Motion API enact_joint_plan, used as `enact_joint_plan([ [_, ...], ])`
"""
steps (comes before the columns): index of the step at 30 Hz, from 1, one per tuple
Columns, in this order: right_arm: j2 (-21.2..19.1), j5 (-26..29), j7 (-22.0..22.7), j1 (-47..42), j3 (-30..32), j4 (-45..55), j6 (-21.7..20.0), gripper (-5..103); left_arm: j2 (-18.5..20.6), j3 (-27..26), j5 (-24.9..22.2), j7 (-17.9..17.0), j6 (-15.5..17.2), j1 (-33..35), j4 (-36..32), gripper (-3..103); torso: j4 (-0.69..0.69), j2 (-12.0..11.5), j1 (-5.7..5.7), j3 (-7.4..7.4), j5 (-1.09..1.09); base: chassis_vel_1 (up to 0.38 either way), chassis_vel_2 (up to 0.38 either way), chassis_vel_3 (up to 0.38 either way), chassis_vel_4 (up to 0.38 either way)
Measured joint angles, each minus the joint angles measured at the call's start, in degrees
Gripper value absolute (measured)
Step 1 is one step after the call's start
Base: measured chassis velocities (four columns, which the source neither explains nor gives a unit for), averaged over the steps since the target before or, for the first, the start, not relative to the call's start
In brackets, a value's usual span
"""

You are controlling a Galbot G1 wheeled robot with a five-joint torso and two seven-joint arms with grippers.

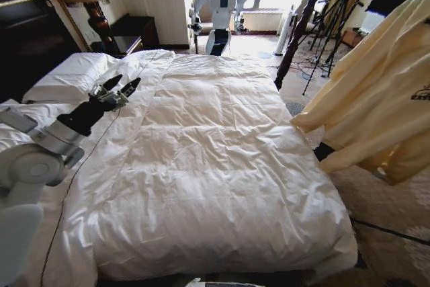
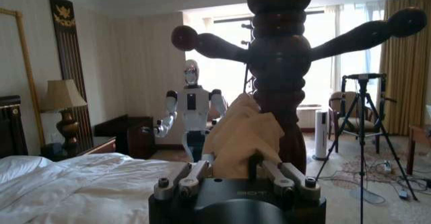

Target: Pick up the clothes from the bed and hang them on the clothes hanger.

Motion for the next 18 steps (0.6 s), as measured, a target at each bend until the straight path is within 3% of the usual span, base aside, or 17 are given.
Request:
enact_joint_plan([
  [1,0.0,0.0,0.0,0.0,0.0,0.0,0.0,29,0.0,0.0,0.0,0.0,0.0,0.0,0.0,100,0.0,0.0,0.0,0.0,0.0,0.0,0.0,0.0,0.0],
  [4,-1.7,0.0,0.0,-0.1,-0.1,1.3,-0.9,45,0.0,0.0,0.0,0.4,0.1,0.0,0.0,100,-0.02,0.0,0.0,0.0,0.0,0.0,0.0,0.0,0.0],
  [6,-2.0,0.0,0.0,-0.1,-0.2,1.3,-1.1,45,0.0,0.1,0.1,0.5,0.1,-0.1,0.0,100,-0.01,0.0,0.0,0.0,0.0,0.0,0.0,0.0,0.0],
  [10,-3.5,-0.2,-0.1,-0.4,-0.4,2.3,-1.2,67,0.1,0.2,0.0,0.8,0.3,-0.2,-0.2,100,0.0,0.0,0.0,0.0,0.0,0.0,0.0,0.0,0.0],
  [12,-3.7,-0.2,-0.1,-0.4,-0.6,2.6,-1.2,67,0.1,0.2,0.0,0.8,0.3,-0.2,-0.3,100,-0.01,0.0,0.0,0.0,-0.01,0.0,0.0,0.0,0.0],
  [14,-4.3,-0.4,0.0,-0.3,-1.2,3.4,-1.2,83,0.1,0.3,0.0,0.9,0.3,-0.1,-0.4,100,0.0,0.0,0.0,0.0,-0.02,0.0,0.0,0.0,0.0],
  [18,-4.6,-1.0,0.3,-0.3,-2.0,3.7,-1.2,93,0.1,0.3,0.0,0.8,0.3,-0.1,-0.4,100,0.0,0.0,0.0,0.01,-0.02,0.0,0.0,0.0,0.0],
])
